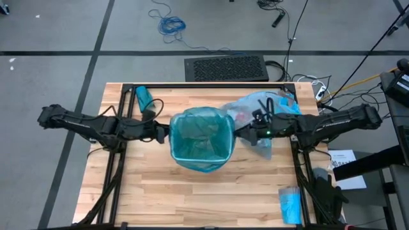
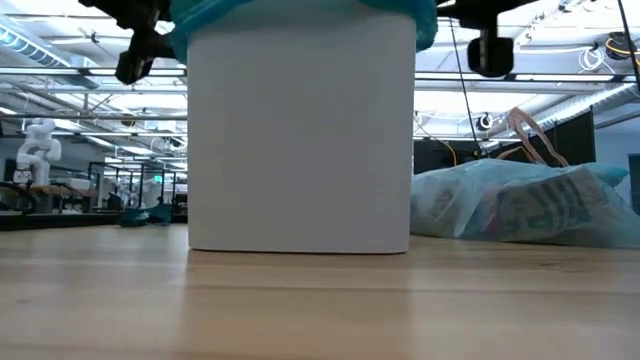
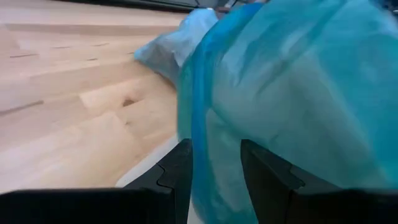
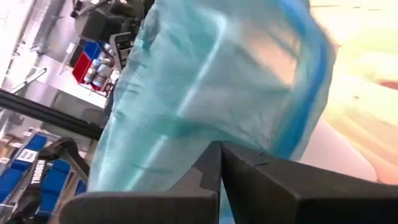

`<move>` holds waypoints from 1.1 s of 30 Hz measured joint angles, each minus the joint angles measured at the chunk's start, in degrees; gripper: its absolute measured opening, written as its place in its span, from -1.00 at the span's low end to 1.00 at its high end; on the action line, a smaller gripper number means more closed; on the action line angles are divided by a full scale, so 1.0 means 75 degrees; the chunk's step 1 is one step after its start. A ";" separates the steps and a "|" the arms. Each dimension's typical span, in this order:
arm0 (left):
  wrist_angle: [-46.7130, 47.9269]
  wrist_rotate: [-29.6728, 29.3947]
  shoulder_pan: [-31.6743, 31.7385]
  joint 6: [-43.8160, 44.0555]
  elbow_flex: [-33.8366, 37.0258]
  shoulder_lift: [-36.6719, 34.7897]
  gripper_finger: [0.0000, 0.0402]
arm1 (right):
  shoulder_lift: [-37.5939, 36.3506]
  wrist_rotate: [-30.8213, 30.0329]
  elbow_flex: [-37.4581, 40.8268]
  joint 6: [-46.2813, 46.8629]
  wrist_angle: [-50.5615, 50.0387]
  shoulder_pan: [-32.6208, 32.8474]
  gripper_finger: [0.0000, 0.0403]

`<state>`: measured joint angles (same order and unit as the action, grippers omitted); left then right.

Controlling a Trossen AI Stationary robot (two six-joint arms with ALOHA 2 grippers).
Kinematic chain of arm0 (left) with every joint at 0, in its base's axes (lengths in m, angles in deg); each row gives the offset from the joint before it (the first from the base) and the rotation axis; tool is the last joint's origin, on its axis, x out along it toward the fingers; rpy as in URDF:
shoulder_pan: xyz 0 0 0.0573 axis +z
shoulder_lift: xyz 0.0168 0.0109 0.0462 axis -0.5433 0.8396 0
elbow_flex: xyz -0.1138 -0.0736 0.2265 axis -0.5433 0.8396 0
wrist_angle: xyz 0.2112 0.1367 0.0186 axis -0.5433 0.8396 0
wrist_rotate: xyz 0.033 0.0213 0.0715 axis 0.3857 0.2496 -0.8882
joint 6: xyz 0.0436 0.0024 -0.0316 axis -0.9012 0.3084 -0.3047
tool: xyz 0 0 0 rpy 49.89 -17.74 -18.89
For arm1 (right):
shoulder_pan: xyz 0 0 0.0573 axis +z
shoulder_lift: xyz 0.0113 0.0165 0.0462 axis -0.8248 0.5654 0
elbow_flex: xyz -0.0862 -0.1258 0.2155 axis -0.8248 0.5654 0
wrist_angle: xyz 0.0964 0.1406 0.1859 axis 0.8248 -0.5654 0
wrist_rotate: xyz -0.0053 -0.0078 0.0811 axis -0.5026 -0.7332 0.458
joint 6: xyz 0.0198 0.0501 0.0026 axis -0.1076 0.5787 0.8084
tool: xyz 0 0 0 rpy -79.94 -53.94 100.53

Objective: Place trash/remove bag and relplace
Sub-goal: Insert the blue trash bag into the white trash bin, then return to Home Position

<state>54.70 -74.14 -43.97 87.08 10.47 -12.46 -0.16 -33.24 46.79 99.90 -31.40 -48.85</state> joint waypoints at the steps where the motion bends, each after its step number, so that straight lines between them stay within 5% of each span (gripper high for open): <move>1: 0.0092 -0.0001 0.0000 0.0018 -0.0003 -0.0061 -0.34 | -0.0135 0.0000 0.0000 0.0000 -0.0150 0.0000 -1.00; 8: 0.1789 0.0152 -0.0127 0.0818 -0.0012 -0.0229 -0.34 | -0.0722 -0.0066 0.0000 0.0388 -0.2078 0.0066 -1.00; 20: 0.2495 0.0047 -0.0567 0.1525 -0.0024 -0.0242 -0.34 | -0.0838 -0.0651 0.0000 0.0116 -0.2245 0.0050 -1.00; 26: 0.1176 -0.0871 -0.1433 -0.0120 -0.0443 -0.1172 -0.34 | -0.1654 0.0184 -0.0003 -0.1686 -0.0110 0.0292 -1.00; 33: 0.0287 -0.0866 -0.2182 -0.2125 -0.0406 -0.1762 -0.34 | -0.2429 0.0769 -0.0003 -0.2877 -0.0381 0.0493 -1.00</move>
<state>56.85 -80.64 -60.34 71.14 7.42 -25.67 -18.38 -27.48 46.76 78.32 -34.26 -45.15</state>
